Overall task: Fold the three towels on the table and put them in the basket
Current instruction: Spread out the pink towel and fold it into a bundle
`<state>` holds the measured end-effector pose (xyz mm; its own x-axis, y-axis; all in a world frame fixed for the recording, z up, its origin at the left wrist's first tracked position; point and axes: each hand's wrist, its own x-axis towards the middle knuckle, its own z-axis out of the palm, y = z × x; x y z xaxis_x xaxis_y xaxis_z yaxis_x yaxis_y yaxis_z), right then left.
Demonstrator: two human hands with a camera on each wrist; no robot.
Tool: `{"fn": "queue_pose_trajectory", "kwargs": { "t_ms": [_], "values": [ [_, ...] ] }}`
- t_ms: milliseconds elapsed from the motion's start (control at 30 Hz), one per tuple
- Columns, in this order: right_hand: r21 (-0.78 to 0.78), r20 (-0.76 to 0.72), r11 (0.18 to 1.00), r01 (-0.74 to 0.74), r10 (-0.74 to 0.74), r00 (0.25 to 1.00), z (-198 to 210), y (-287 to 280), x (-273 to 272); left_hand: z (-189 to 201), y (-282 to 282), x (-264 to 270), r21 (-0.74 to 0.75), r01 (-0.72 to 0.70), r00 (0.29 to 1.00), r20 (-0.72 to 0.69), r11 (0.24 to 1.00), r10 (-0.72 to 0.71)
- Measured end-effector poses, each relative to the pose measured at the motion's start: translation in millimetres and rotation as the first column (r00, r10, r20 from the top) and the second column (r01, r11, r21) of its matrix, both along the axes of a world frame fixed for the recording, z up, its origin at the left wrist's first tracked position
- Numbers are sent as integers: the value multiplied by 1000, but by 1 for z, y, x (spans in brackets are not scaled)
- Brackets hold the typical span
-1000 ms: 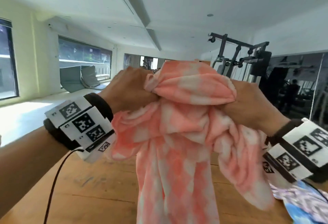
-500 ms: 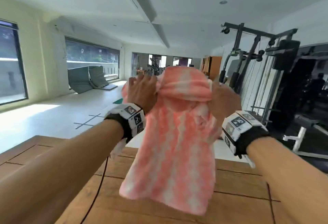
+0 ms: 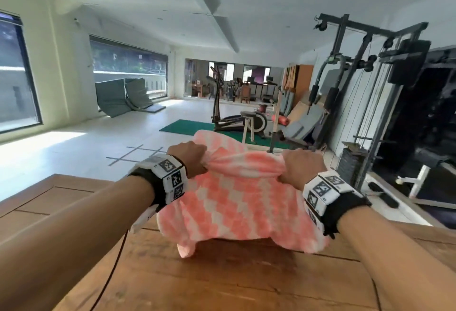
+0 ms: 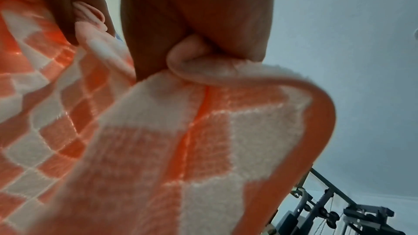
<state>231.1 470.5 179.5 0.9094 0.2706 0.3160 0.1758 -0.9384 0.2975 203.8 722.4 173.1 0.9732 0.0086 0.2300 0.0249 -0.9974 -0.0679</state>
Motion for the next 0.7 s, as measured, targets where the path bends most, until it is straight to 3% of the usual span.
{"fn": "queue_pose_trajectory", "kwargs": {
  "t_ms": [300,367,700],
  "values": [
    [-111,-303,994,24,-57,951,-64,-25,-79,-76,17,-78,102,20,959,-284,995,10],
    [-122,-313,992,20,-58,948,-74,-25,-98,-87,19,-96,156,49,948,-318,987,3],
    [-255,-355,965,62,-153,922,-78,-47,-197,-84,14,-203,179,9,879,-471,984,77]
  ]
}}
